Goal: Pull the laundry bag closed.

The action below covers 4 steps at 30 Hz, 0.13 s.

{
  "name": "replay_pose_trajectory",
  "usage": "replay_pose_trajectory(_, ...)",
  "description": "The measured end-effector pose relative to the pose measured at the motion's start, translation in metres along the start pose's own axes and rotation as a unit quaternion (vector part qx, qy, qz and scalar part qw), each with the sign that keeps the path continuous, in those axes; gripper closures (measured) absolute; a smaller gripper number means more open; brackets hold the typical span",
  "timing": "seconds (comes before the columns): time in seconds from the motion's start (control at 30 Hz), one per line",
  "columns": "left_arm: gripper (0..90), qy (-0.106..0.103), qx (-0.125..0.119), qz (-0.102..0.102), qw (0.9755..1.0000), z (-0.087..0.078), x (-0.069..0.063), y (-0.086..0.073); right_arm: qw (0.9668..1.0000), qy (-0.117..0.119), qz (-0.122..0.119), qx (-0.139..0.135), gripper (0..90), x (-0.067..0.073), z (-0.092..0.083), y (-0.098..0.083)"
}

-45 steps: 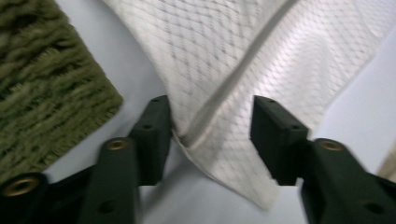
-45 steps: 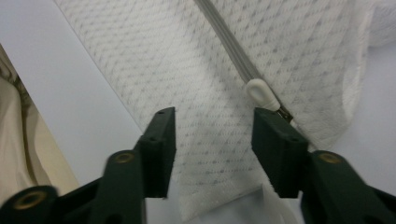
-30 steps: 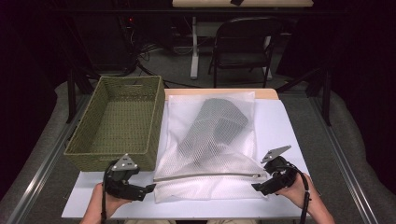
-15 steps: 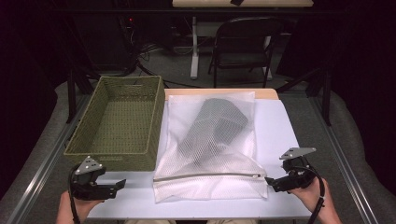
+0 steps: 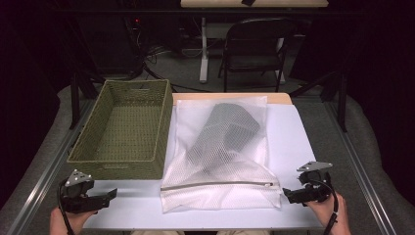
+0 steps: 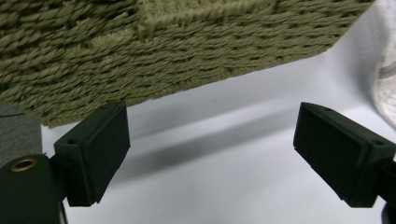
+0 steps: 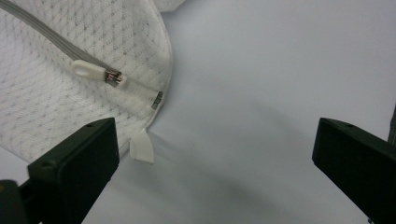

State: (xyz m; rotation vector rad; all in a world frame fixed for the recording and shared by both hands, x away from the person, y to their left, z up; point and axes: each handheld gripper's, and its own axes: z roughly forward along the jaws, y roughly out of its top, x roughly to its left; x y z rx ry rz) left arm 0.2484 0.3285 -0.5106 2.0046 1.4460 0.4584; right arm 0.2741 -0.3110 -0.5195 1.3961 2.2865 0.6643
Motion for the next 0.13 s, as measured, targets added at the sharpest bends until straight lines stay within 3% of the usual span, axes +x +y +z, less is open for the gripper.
replay_pose_trajectory(0.13,10.2,0.004,0.002,-0.008,1.0000,0.0047,0.0031,-0.0021,1.0000,-0.003,0.001,-0.009,0.0,0.0021,0.0032,-0.0002)
